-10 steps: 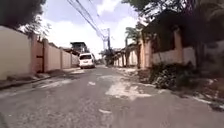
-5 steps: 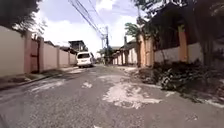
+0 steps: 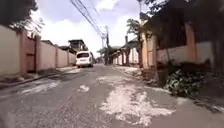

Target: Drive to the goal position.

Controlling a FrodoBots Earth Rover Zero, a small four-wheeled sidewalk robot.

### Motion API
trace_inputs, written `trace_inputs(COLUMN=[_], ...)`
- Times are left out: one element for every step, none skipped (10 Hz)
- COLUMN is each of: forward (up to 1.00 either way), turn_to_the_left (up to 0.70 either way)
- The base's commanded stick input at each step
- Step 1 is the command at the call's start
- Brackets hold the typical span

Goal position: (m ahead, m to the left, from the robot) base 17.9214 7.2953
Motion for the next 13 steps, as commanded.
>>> trace_inputs(forward=[0.7,0.7,0.7,0.7,0.7,0.7,0.7,0.7,0.7,0.7,0.7,0.7,0.7], turn_to_the_left=[0.01,0.01,0.01,0.01,0.01,0.01,0.01,0.01,0.01,0.01,0.01,0.01,0.01])
